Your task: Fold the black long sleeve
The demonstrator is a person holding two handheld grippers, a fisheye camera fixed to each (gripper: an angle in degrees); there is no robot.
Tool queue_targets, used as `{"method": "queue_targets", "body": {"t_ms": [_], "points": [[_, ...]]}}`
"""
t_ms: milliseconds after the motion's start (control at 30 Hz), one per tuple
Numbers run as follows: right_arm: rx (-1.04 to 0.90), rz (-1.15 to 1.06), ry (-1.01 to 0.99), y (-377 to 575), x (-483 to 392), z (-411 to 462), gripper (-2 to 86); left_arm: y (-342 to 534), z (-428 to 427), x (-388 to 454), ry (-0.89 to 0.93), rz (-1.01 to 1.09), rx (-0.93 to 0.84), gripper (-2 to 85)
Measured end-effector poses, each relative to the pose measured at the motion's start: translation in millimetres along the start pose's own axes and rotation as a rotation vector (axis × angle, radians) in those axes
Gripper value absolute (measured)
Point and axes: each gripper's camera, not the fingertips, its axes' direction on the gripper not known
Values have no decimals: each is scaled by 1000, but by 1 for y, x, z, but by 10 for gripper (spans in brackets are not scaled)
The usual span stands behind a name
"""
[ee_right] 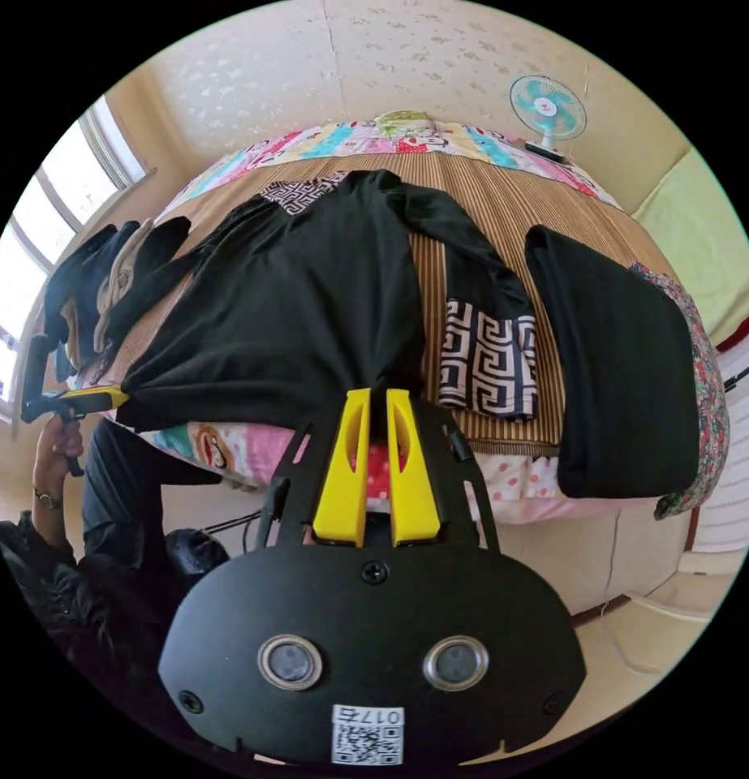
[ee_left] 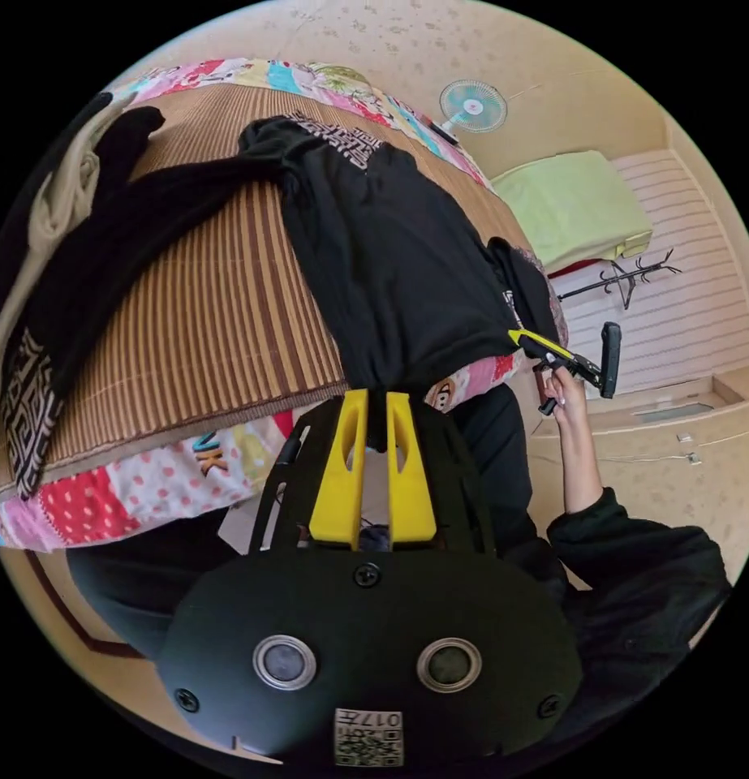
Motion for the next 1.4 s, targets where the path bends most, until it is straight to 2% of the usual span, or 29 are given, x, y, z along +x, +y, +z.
{"method": "queue_targets", "body": {"t_ms": [200,300,367,433,500,600,700,733,767,800,867,967,1067,1233,1400], "points": [[-131,-9,-227,39,-11,-2,38,76,-7,-10,-41,-95,-17,56],[-40,77,-133,20,10,-11,52,92,-9,-20,-89,-164,29,59],[64,185,-9,-11,38,-24,71,95,-12,-23,-59,-179,61,61],[79,260,50,-38,63,-20,84,94,-11,-20,-17,-180,76,60],[35,279,75,-66,79,-1,94,91,-6,-13,-16,-160,62,58],[-179,257,129,-103,82,51,91,88,2,1,-12,-133,51,55],[-235,81,317,-128,43,42,38,91,7,12,14,-111,51,51],[-204,6,480,-136,25,25,32,93,9,14,5,-108,43,49],[-142,-66,657,-141,7,3,27,94,11,15,-1,-108,38,47],[-106,-97,745,-141,-1,-9,25,95,14,15,-8,-111,27,46],[108,-170,1053,-129,-26,-50,21,98,19,12,-1,-123,16,43],[352,-212,1240,-81,-30,-60,19,103,27,7,41,-152,21,40],[440,-110,1224,-8,-4,-25,15,107,35,6,66,-163,15,36],[267,131,1092,91,26,30,13,116,41,2,63,-173,-14,23],[440,333,862,152,21,-12,15,117,44,-5,74,-194,-19,17]]}}
